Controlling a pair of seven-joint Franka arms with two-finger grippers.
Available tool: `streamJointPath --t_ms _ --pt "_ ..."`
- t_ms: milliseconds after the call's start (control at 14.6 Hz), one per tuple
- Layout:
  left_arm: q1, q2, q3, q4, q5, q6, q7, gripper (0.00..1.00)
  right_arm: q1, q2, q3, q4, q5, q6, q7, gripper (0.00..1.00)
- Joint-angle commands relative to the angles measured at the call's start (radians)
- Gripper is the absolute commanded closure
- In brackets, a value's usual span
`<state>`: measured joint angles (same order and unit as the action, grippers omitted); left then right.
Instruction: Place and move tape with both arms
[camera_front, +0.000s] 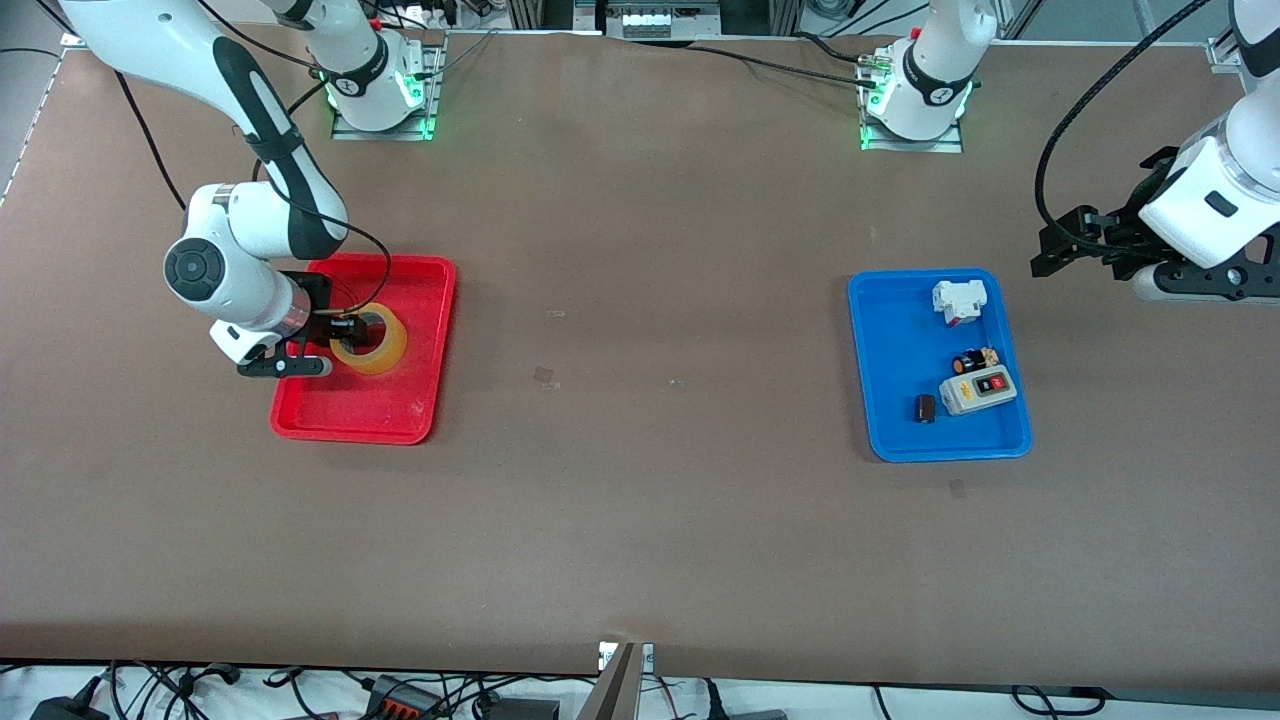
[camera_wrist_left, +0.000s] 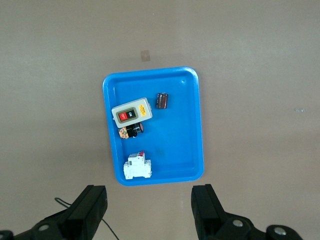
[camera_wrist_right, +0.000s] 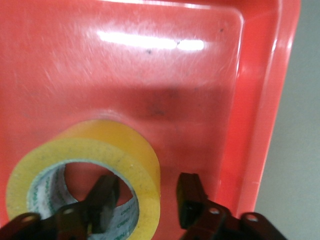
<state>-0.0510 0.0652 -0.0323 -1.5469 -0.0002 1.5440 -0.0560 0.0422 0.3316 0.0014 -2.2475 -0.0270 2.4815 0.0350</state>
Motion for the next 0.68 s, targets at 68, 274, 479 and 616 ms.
streamJointPath --t_ms 68,274,479,616 --pt "-0.001 -0.004 -0.006 -0.001 0.022 -0.010 0.019 0.00 -0.001 -0.098 0.008 0.006 0.004 0.002 0.016 0.00" --pt "0.003 -0.004 -0.006 -0.001 0.019 -0.010 0.015 0.00 -0.002 -0.179 0.006 0.034 0.006 -0.034 0.017 0.00" --pt "0.003 -0.004 -0.006 0.001 0.019 -0.010 0.008 0.00 -0.010 -0.261 -0.001 0.124 0.006 -0.198 0.036 0.00" --pt "0.005 -0.004 -0.006 0.001 0.019 -0.010 0.005 0.00 -0.030 -0.318 -0.003 0.166 0.006 -0.298 0.049 0.00"
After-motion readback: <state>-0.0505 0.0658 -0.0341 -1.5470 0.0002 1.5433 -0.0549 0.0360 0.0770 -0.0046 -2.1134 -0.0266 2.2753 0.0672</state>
